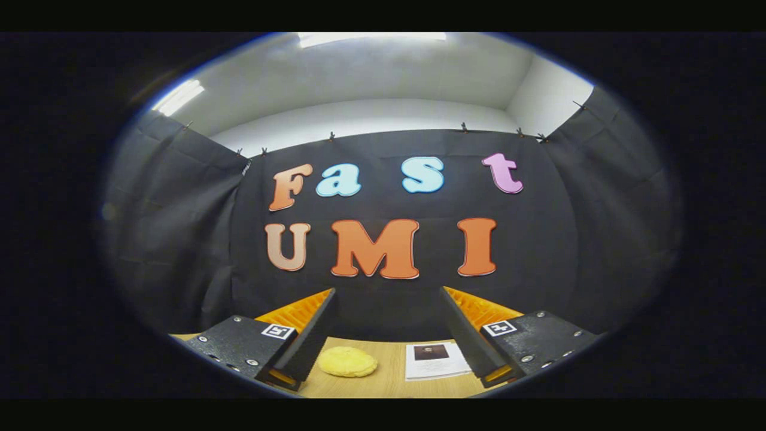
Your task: Open the storage box then place both shoes into the box .Put the left shoe in first, then the right shoe, with the right side of both shoes facing outward in a uniform manner.
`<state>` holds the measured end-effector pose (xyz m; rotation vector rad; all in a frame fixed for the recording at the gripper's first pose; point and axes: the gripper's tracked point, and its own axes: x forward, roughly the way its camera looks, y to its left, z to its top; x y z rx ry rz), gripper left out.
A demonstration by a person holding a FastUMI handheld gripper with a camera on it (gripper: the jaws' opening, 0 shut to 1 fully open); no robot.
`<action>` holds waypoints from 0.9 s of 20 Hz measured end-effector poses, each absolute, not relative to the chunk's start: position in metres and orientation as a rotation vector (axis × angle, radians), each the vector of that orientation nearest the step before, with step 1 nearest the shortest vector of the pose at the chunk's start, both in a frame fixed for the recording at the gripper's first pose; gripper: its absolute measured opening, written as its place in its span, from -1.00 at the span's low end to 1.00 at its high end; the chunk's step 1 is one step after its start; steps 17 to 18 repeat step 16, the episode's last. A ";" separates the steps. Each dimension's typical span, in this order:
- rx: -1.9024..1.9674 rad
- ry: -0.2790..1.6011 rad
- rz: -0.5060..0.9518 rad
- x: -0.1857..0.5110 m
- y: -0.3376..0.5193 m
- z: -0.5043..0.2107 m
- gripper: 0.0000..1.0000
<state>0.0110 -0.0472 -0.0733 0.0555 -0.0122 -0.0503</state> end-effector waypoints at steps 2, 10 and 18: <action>0.059 -0.024 -0.050 0.013 -0.046 -0.070 0.96; 0.071 -0.003 -0.014 0.010 -0.037 -0.074 0.96; 0.068 -0.010 -0.024 0.005 -0.037 -0.073 0.96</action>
